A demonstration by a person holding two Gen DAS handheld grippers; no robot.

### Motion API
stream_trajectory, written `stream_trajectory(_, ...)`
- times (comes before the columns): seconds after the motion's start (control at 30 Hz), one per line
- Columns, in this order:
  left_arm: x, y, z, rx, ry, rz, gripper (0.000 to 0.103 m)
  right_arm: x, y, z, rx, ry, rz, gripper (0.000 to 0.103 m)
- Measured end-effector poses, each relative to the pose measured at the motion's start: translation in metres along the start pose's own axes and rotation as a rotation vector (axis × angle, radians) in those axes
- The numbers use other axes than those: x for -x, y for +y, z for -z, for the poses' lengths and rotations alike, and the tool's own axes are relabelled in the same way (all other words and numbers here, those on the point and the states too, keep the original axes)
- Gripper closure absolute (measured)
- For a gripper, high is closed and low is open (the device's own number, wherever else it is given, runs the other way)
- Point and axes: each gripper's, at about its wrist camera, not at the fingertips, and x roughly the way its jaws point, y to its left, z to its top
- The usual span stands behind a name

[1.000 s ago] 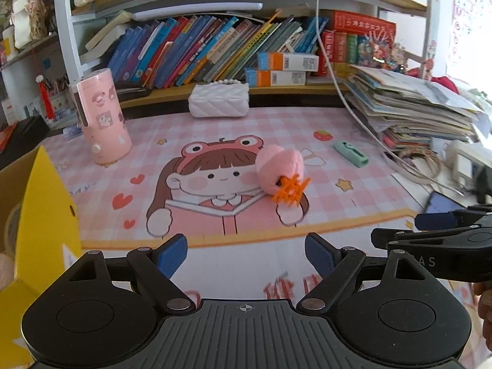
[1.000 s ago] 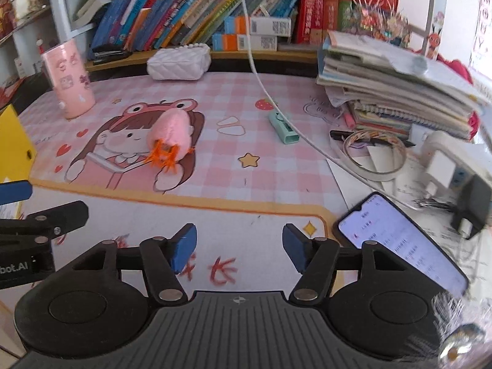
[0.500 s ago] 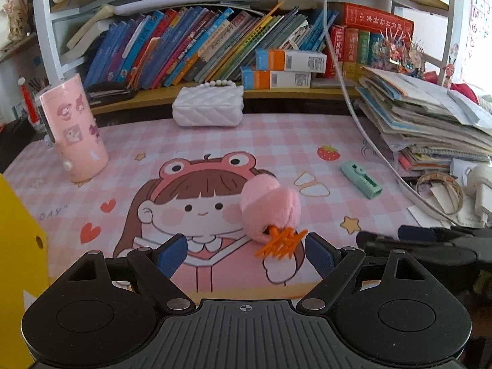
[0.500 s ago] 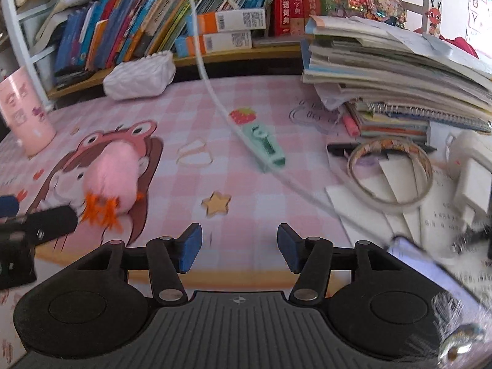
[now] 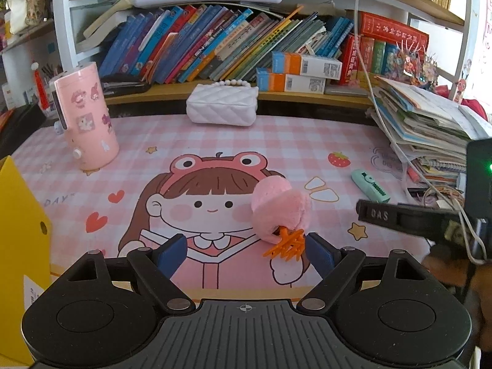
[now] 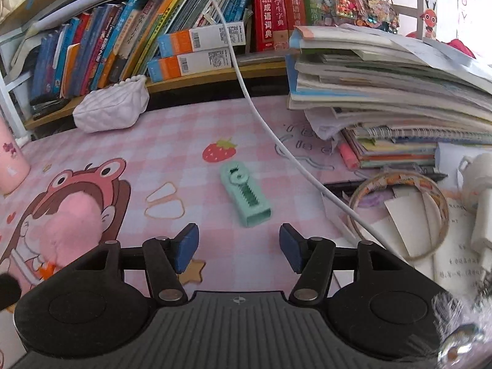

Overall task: Organize objects
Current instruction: 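Move both grippers toward the pink plush chick and mint-green piece, then grasp the pink plush chick with the left gripper while the right gripper grasps the mint-green piece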

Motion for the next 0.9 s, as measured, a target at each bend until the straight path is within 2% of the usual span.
stream_trajectory(0.17, -0.003, -0.001, 0.000, 0.005, 0.003, -0.003, 0.017, -0.010, 0.001, -0.008, -0.006, -0.014, -0.008, 0.048)
stream_trajectory(0.37, -0.009, -0.003, -0.003, 0.010, 0.008, 0.012, 0.017, -0.022, -0.001, -0.014, -0.017, -0.043, 0.057, 0.047)
stream_trajectory(0.5, -0.012, -0.005, -0.005, 0.011, 0.005, 0.030, 0.017, -0.028, -0.001, -0.018, 0.011, -0.048, 0.064, 0.048)
stream_trajectory(0.6, -0.017, -0.006, -0.006, 0.018, 0.012, 0.042, 0.017, -0.030, 0.001, -0.018, 0.047, -0.054, 0.062, 0.068)
stream_trajectory(0.63, -0.020, -0.007, -0.006, 0.018, 0.017, 0.046, 0.017, -0.031, 0.001, -0.018, 0.058, -0.054, 0.054, 0.079)
stream_trajectory(0.77, -0.032, -0.012, -0.008, 0.020, 0.031, 0.068, 0.017, -0.027, -0.001, -0.020, 0.058, -0.040, 0.014, 0.080)
stream_trajectory(0.9, -0.048, -0.019, -0.009, 0.005, 0.044, 0.070, 0.018, -0.009, -0.002, -0.020, 0.064, -0.070, -0.002, 0.080)
